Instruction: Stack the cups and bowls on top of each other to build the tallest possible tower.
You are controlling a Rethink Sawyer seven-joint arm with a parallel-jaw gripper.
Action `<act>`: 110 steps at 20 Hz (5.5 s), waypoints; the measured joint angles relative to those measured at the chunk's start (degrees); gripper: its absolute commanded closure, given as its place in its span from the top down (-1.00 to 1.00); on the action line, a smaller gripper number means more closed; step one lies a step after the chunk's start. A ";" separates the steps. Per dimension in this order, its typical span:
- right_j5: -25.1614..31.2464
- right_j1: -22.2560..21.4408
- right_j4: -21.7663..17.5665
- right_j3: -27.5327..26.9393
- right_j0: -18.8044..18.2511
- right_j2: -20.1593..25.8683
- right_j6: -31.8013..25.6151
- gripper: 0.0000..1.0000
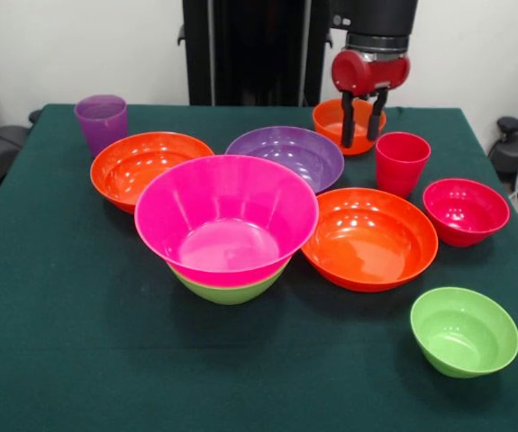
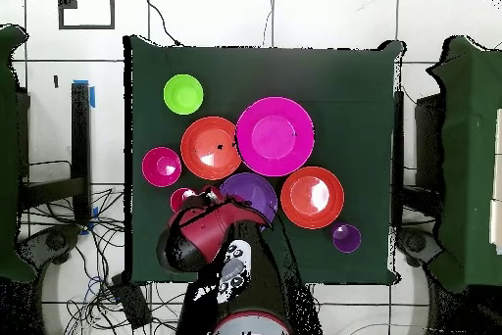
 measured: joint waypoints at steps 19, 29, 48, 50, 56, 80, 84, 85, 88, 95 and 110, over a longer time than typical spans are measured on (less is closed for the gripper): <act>-6.65 5.12 3.13 -0.88 9.26 -8.01 0.84 1.00; -0.76 -0.09 5.23 -0.86 9.62 -8.14 0.84 1.00; 2.32 2.49 5.43 -1.58 8.91 -8.14 0.84 1.00; 2.33 3.18 5.43 -1.57 9.21 -8.14 0.84 1.00; 2.32 4.32 5.84 -1.58 10.22 -8.22 0.84 1.00; 2.32 4.87 11.98 -1.60 13.90 -8.91 0.85 1.00; 2.29 6.25 12.57 -1.68 14.89 -9.80 0.95 1.00; 2.23 6.58 12.62 -1.69 15.12 -10.01 1.05 1.00; 1.84 7.55 12.68 -1.70 15.81 -10.55 1.42 1.00; 0.11 9.46 12.84 -1.72 16.74 -11.30 2.97 1.00; -3.18 12.83 13.27 -2.74 20.45 -14.45 6.85 1.00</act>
